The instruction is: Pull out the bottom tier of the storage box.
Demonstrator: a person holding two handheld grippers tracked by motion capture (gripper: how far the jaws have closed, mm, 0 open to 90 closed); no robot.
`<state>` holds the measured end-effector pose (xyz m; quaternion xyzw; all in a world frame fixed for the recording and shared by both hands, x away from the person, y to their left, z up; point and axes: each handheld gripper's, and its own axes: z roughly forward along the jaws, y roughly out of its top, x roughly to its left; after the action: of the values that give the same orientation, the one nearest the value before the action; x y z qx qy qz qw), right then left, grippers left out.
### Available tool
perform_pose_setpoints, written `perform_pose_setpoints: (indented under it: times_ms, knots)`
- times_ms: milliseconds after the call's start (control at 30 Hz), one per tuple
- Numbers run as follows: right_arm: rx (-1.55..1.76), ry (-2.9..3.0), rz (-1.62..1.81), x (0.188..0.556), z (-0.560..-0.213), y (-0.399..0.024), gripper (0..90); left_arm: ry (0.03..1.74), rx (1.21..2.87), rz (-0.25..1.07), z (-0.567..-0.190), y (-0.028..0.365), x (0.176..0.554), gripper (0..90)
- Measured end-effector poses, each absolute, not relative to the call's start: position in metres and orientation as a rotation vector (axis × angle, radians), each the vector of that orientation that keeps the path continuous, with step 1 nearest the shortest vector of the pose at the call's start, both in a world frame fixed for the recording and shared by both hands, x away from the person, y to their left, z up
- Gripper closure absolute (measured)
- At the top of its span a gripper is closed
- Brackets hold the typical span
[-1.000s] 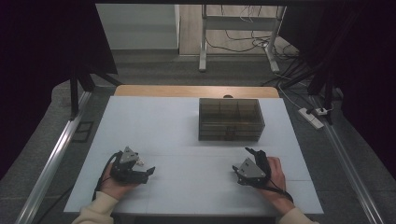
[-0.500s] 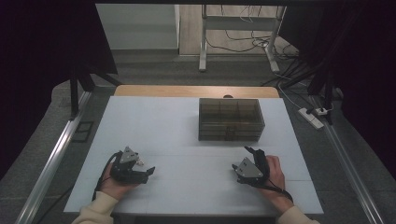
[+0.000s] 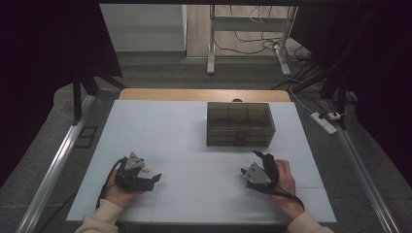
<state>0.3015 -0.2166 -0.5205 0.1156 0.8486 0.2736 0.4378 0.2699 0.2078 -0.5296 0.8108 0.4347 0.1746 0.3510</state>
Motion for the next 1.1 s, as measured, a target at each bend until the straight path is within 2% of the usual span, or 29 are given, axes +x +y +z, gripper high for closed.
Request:
perform_pose_setpoints:
  times_ms: [1100]
  knots:
    - [0.275, 2.091, 0.659, 0.317, -0.523, -0.211, 23.4, 1.124, 2.100, 0.451, -0.530, 0.208, 0.270, 10.1]
